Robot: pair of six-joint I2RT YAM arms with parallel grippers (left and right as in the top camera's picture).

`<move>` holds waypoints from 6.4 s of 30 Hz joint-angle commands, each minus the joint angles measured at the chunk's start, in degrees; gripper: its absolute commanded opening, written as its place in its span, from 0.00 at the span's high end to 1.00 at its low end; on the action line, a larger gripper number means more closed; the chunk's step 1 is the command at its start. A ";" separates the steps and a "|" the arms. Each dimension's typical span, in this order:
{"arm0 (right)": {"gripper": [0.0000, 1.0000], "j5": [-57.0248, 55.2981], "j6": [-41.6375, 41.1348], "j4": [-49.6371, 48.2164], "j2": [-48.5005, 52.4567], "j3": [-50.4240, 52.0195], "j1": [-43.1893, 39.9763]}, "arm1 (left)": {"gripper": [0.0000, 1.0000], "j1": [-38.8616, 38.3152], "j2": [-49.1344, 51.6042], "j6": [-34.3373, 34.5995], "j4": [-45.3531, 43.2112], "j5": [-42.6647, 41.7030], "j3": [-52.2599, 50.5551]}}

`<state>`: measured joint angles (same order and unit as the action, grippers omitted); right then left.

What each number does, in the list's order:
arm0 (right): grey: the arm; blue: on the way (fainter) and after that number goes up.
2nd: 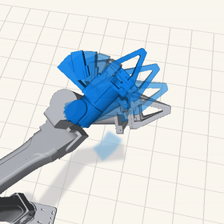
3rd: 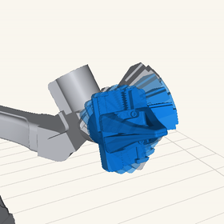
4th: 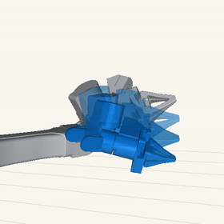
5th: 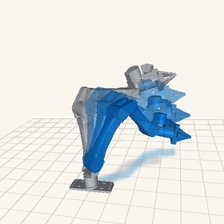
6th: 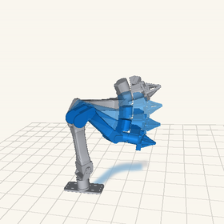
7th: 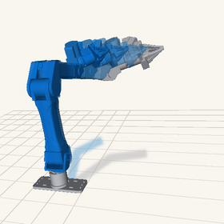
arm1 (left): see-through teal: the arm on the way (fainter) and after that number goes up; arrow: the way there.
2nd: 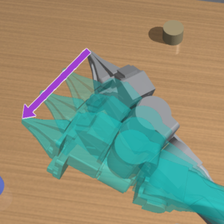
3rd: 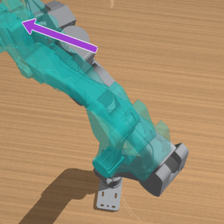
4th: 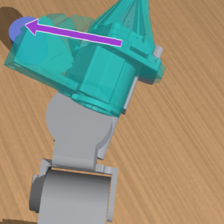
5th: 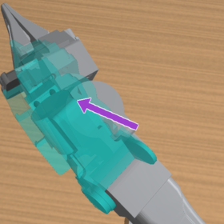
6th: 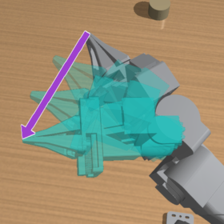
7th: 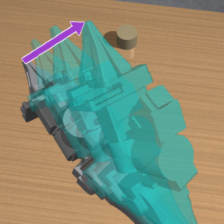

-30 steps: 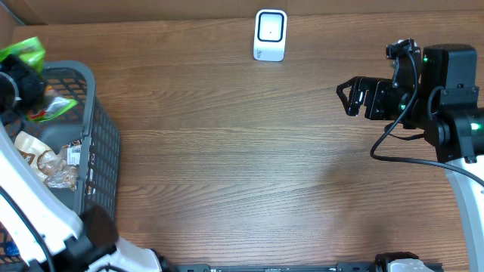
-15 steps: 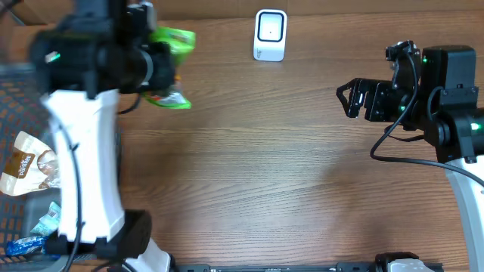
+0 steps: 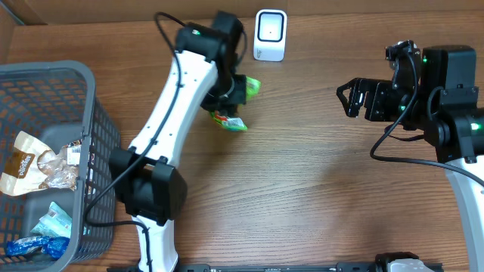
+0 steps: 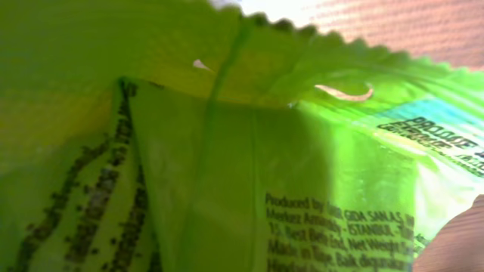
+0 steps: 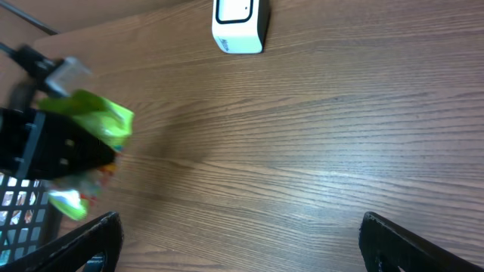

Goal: Scan the item barcode
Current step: 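Move the green packet toward the scanner and release it on the table, then return the left gripper into the basket and grasp the clear nut bag, then carry the clear nut bag out and drop it beside the green packet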

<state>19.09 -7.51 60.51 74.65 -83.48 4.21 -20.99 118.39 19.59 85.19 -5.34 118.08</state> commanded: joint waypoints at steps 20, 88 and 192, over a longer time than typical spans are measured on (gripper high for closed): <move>0.00 -0.15 0.09 -0.44 0.07 -1.49 0.22 | 0.96 -3.65 0.24 9.33 -12.20 -0.61 -13.84; 0.00 -0.11 0.09 -0.04 2.62 -1.51 0.22 | 0.34 50.66 -26.16 2.14 11.21 7.28 6.43; 0.00 -0.11 0.07 0.22 2.62 -1.49 0.22 | 0.96 20.70 -35.54 -7.85 -9.22 -7.87 -13.73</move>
<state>19.07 -7.44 61.17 77.49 -83.48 4.21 7.38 80.05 14.52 74.72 -10.09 107.53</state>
